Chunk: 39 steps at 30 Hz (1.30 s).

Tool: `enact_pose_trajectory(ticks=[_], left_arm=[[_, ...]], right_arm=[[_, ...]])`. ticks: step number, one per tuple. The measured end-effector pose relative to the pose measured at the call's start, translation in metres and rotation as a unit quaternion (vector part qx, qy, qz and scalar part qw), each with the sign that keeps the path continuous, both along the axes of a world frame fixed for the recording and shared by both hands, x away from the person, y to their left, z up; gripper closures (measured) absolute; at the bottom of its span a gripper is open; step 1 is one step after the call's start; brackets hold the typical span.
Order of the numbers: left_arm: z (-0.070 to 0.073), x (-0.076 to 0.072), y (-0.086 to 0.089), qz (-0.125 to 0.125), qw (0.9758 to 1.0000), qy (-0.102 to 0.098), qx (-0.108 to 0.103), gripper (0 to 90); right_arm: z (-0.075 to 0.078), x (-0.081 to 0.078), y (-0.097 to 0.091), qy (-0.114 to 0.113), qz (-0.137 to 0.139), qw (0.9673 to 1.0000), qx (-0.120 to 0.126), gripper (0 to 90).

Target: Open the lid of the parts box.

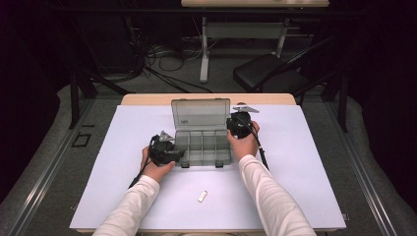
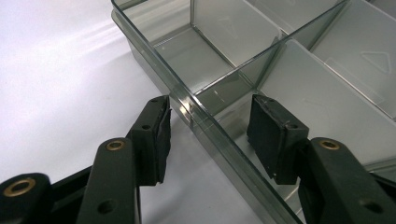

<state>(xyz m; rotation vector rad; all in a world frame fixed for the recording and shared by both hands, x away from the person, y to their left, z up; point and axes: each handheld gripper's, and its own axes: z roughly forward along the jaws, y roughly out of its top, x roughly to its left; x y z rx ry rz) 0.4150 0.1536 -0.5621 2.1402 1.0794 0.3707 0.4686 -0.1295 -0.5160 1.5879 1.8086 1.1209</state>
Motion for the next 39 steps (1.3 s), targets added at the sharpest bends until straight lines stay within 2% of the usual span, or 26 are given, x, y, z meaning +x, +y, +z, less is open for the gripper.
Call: enact_pose_trajectory(ticks=[10,15,25,39], left_arm=[[0.000,0.000,0.001,-0.003,1.0000,0.002,0.000,49.4],[0.000,0.001,0.001,-0.003,1.0000,0.003,-0.001,49.8],[0.000,0.001,0.001,-0.004,1.0000,0.001,-0.004,51.3],[0.000,0.000,-0.002,0.011,0.9999,-0.004,0.000,52.5]], right_arm=[[0.002,0.009,0.002,0.021,-0.010,0.9997,-0.001,87.9],[0.001,0.010,0.002,0.024,-0.012,0.9996,-0.007,88.3],[-0.001,0.015,0.000,0.037,-0.021,0.9991,0.001,88.6],[-0.010,0.024,-0.004,0.044,-0.013,0.9989,0.010,89.5]])
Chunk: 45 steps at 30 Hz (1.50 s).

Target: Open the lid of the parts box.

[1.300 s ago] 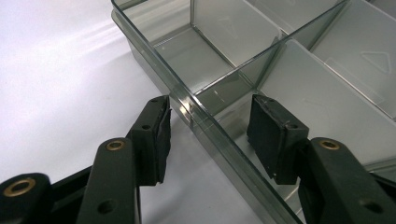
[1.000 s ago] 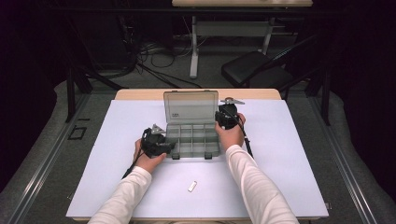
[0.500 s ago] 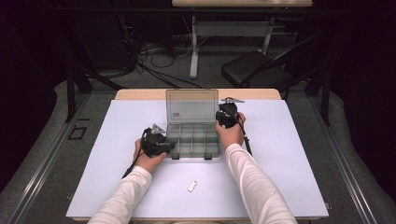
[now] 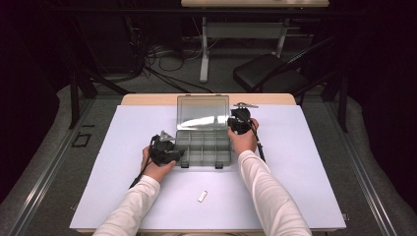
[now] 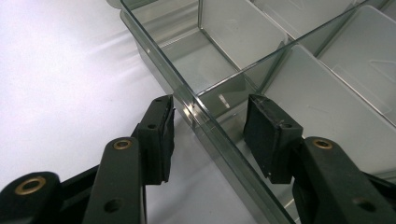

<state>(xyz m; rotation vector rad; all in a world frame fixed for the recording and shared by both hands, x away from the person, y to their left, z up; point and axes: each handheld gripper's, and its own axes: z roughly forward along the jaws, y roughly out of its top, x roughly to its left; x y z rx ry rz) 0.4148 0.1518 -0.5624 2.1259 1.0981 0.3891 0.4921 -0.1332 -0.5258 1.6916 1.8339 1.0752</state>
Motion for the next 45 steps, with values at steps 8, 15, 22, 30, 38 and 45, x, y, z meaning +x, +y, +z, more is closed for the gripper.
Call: enact_pose_trajectory(ticks=[8,15,22,30,38,45], left_arm=[[0.000,-0.001,-0.001,0.006,1.0000,0.000,0.000,52.6],[0.000,-0.001,-0.001,0.007,1.0000,0.001,-0.002,52.6],[0.000,-0.001,-0.001,0.009,1.0000,0.002,-0.003,52.7],[0.000,-0.001,-0.001,0.011,0.9999,0.004,-0.002,52.8],[0.000,-0.001,-0.001,0.011,0.9999,0.003,-0.003,52.8],[0.000,-0.003,-0.002,0.022,0.9997,0.006,-0.005,52.0]], right_arm=[[-0.003,0.005,0.001,0.005,0.001,1.0000,0.001,89.6],[-0.005,0.007,0.002,0.007,0.000,1.0000,-0.002,89.7],[-0.012,0.010,0.002,0.017,0.000,0.9999,0.001,89.7],[-0.017,0.011,0.002,0.022,0.000,0.9997,0.000,88.5],[-0.018,0.012,0.002,0.029,0.007,0.9994,0.019,76.9],[-0.009,-0.001,0.002,-0.007,0.027,0.9996,-0.004,62.2]])
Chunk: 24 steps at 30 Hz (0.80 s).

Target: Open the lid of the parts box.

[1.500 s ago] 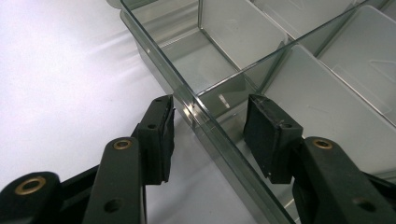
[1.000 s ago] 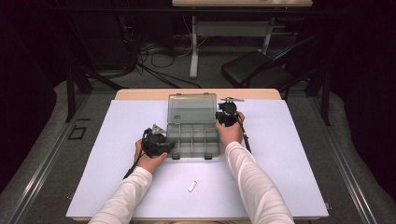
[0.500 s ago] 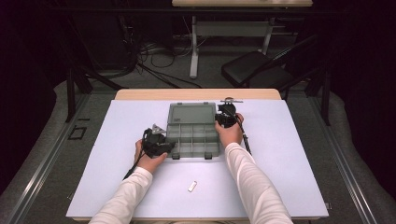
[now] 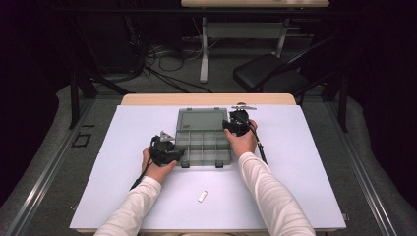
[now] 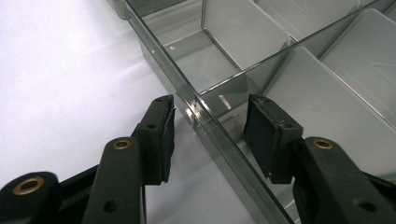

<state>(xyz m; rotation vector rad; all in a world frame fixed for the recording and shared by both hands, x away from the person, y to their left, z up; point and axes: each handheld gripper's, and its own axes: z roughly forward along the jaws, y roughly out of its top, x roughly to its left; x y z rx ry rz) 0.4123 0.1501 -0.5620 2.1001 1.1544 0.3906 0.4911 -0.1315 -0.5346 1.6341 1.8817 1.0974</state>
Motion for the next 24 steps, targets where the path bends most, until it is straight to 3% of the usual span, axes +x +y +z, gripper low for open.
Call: enact_pose_trajectory(ticks=[4,9,12,15,17,19,24], left_arm=[[0.002,0.000,0.001,0.005,1.0000,0.000,0.007,50.7],[0.008,-0.002,0.007,0.012,0.9997,-0.004,-0.020,47.4],[0.015,-0.006,0.009,0.011,0.9993,-0.010,-0.033,46.6],[0.021,-0.008,0.012,0.011,0.9985,-0.010,-0.053,46.4],[0.024,-0.010,0.014,0.006,0.9979,-0.011,-0.064,45.6],[0.027,-0.012,0.015,0.007,0.9977,-0.012,-0.066,44.7],[0.034,-0.018,0.018,0.011,0.9973,-0.018,-0.071,43.4]], right_arm=[[0.009,-0.013,-0.006,-0.013,0.024,0.9996,0.009,61.5],[0.019,-0.037,-0.018,-0.038,0.066,0.9969,0.021,61.7],[0.025,-0.055,-0.025,-0.041,0.087,0.9949,0.031,61.8],[0.029,-0.069,-0.031,-0.053,0.099,0.9932,0.034,59.9],[0.030,-0.076,-0.032,-0.059,0.106,0.9924,0.022,56.6],[0.029,-0.084,-0.034,-0.071,0.116,0.9904,0.026,53.9],[0.026,-0.099,-0.035,-0.075,0.125,0.9893,-0.001,49.8]])
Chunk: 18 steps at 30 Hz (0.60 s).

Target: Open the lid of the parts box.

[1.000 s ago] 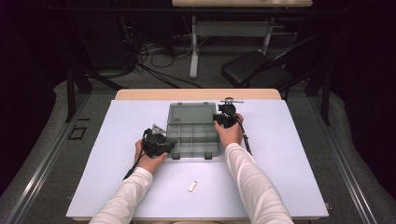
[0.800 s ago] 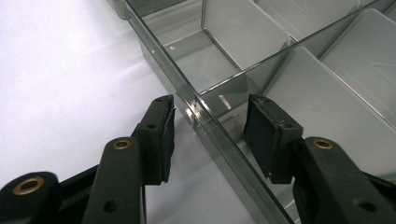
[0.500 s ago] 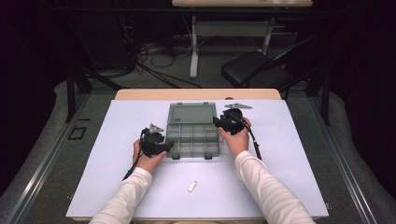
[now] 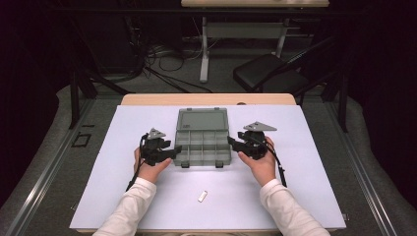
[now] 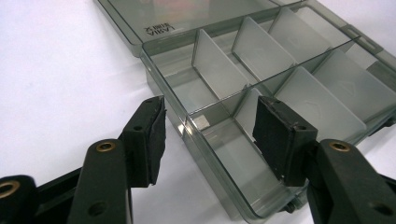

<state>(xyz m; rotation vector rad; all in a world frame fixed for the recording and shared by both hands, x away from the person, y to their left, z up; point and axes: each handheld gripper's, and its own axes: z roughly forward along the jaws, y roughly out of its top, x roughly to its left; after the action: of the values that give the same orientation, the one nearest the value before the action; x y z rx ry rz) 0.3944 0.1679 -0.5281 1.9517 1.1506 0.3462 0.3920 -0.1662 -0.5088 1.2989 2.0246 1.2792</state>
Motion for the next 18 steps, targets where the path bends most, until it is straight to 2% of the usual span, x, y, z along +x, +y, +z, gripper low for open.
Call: enact_pose_trajectory(ticks=[4,6,7,9,11,13,16,18], left_arm=[[0.004,-0.002,0.005,0.002,1.0000,-0.003,-0.009,43.5],[0.005,-0.003,0.006,0.014,0.9998,-0.009,-0.012,43.8],[0.006,-0.003,0.007,0.020,0.9997,-0.013,-0.007,43.4],[0.008,-0.003,0.009,0.021,0.9997,-0.006,-0.011,45.3],[0.009,-0.004,0.010,0.028,0.9996,-0.009,-0.005,47.0],[0.010,-0.004,0.012,0.024,0.9995,-0.004,-0.020,43.9],[0.012,-0.004,0.013,0.024,0.9992,-0.006,-0.032,39.4],[0.014,-0.006,0.013,0.019,0.9992,-0.003,-0.036,38.3]], right_arm=[[-0.004,-0.006,0.002,0.012,0.010,0.9998,-0.009,44.0],[-0.004,-0.008,0.003,0.015,0.018,0.9995,-0.020,41.4],[-0.003,-0.009,0.003,0.019,0.024,0.9993,-0.019,40.4],[-0.002,-0.012,0.003,0.028,0.036,0.9989,-0.010,39.8],[-0.002,-0.015,0.003,0.025,0.040,0.9989,-0.007,39.9],[-0.002,-0.017,0.002,0.018,0.041,0.9990,-0.009,39.8],[-0.002,-0.019,0.000,0.016,0.048,0.9987,-0.012,31.2],[-0.002,-0.019,-0.003,0.016,0.054,0.9983,-0.010,29.1]])
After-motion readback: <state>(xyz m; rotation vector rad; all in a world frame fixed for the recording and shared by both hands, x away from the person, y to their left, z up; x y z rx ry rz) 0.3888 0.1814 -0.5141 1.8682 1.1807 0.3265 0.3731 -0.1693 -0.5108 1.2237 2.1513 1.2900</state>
